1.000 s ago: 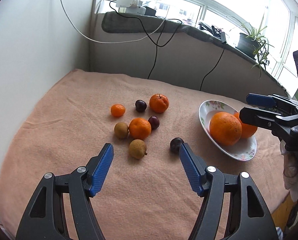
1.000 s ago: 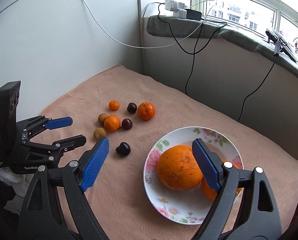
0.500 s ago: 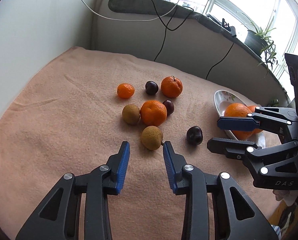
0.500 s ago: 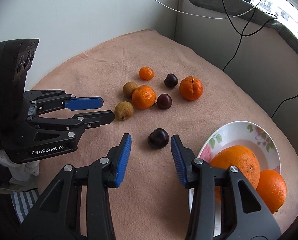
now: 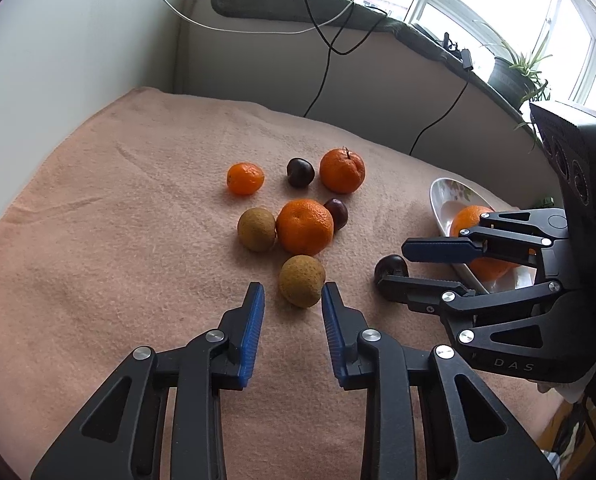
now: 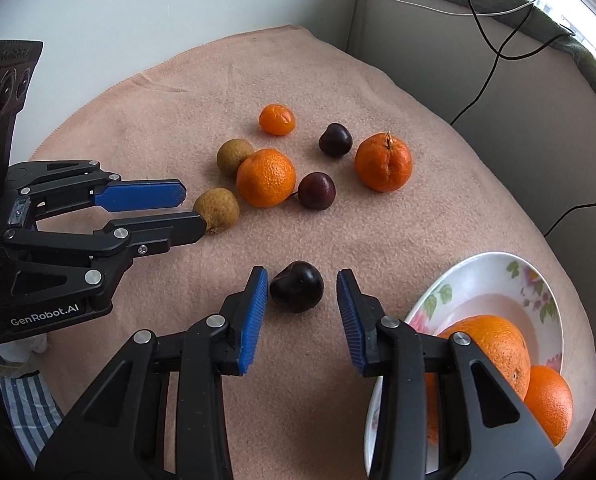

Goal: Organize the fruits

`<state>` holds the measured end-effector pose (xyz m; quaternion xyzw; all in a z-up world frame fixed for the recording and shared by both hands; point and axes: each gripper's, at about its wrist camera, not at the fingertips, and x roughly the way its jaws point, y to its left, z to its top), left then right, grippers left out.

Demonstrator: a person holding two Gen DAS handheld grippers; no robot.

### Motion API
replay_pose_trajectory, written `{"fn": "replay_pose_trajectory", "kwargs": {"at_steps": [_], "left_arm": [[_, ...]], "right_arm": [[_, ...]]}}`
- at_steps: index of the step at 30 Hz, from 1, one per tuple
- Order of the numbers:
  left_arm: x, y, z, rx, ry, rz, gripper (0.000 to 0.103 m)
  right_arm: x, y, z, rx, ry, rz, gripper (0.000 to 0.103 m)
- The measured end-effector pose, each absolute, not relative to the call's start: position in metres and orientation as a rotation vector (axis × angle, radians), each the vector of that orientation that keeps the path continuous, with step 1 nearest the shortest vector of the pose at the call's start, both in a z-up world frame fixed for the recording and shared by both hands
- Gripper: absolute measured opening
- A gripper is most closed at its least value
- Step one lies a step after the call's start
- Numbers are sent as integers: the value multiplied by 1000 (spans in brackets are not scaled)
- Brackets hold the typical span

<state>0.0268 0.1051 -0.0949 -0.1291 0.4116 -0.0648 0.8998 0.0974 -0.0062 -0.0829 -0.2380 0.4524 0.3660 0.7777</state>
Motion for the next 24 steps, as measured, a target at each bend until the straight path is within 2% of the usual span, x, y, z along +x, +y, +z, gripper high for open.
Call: {"fn": "replay_pose_trajectory", "kwargs": {"at_steps": [9, 11, 24], "left_arm": [[36, 103, -98, -282, 868, -156, 25], [37, 102, -98, -282, 868, -160, 22], [33, 98, -93, -273, 850, -156, 21]], "right_arm": [[100, 8, -94, -571, 998, 794, 34], [100, 10, -93, -569, 1002, 800, 30], [98, -4, -86, -494, 990, 805, 29]]}}
